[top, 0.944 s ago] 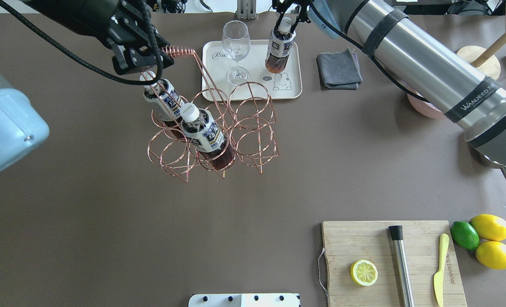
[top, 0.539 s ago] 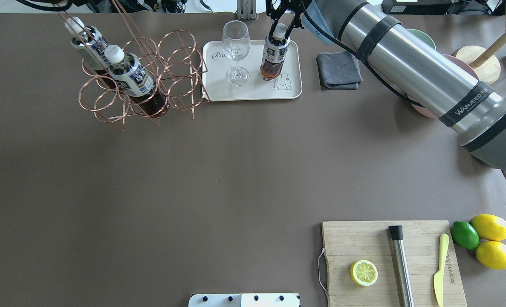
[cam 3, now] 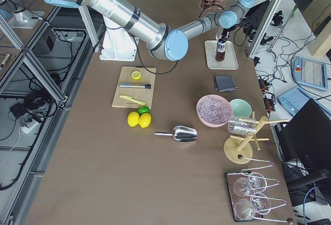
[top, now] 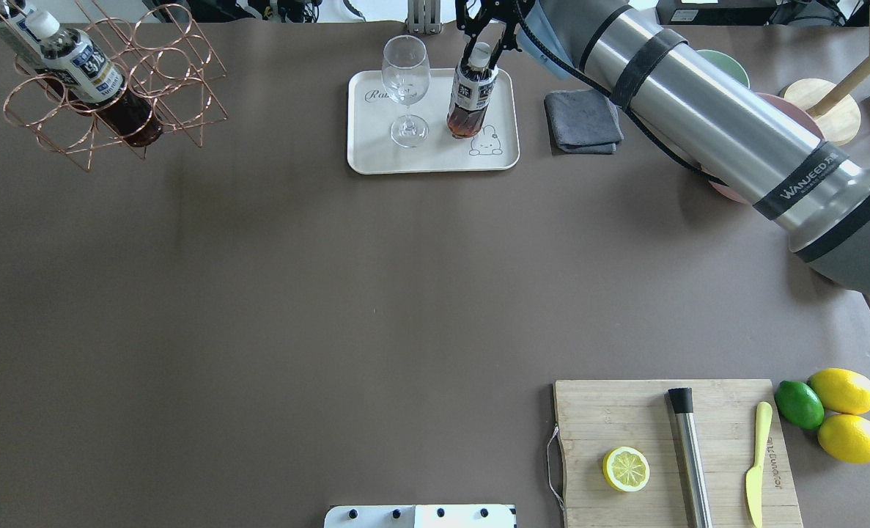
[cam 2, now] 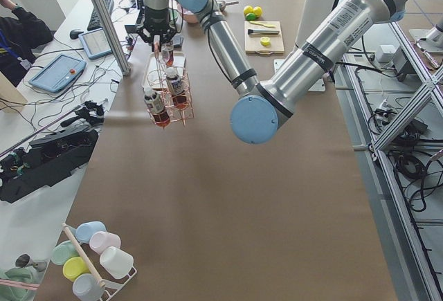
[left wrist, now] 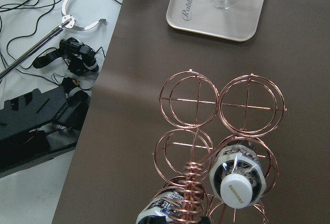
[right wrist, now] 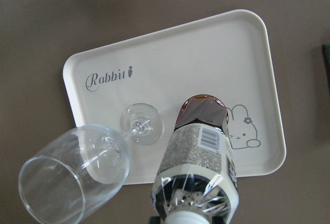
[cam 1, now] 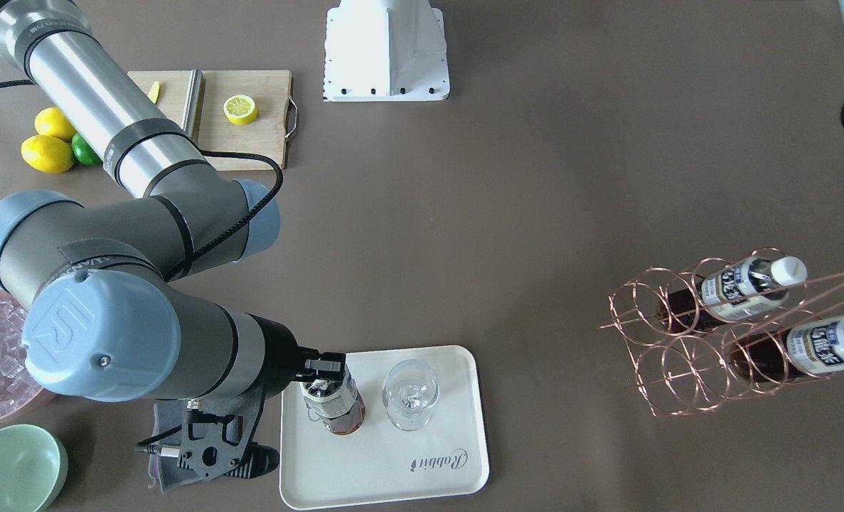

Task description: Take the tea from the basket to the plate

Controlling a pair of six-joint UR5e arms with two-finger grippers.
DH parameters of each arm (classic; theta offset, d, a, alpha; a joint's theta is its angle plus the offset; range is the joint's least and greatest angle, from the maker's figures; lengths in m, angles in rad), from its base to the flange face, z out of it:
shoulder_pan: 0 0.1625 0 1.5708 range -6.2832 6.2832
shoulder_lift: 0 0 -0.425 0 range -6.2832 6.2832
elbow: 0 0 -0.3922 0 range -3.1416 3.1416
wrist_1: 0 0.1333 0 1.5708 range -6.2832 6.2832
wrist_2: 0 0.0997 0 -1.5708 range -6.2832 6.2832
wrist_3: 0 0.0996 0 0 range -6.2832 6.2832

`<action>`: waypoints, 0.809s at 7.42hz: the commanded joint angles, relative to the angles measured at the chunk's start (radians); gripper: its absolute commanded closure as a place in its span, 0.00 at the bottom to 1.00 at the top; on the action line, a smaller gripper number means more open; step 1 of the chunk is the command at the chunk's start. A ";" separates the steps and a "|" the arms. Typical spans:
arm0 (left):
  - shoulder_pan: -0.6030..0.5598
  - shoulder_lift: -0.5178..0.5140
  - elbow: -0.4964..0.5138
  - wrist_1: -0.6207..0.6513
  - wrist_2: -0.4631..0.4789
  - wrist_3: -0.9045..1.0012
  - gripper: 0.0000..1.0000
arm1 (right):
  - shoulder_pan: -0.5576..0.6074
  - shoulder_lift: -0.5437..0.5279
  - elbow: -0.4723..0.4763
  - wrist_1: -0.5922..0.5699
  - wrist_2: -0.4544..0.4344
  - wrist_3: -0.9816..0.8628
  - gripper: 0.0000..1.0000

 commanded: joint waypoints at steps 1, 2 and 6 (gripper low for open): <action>-0.056 -0.004 0.214 -0.195 0.018 0.070 1.00 | -0.001 -0.002 0.000 0.000 -0.001 0.000 0.49; -0.050 0.002 0.249 -0.281 0.053 0.081 1.00 | 0.001 -0.002 0.000 0.000 -0.002 -0.013 0.40; -0.027 0.003 0.371 -0.431 0.061 0.197 1.00 | 0.044 0.003 0.082 -0.055 0.045 -0.019 0.27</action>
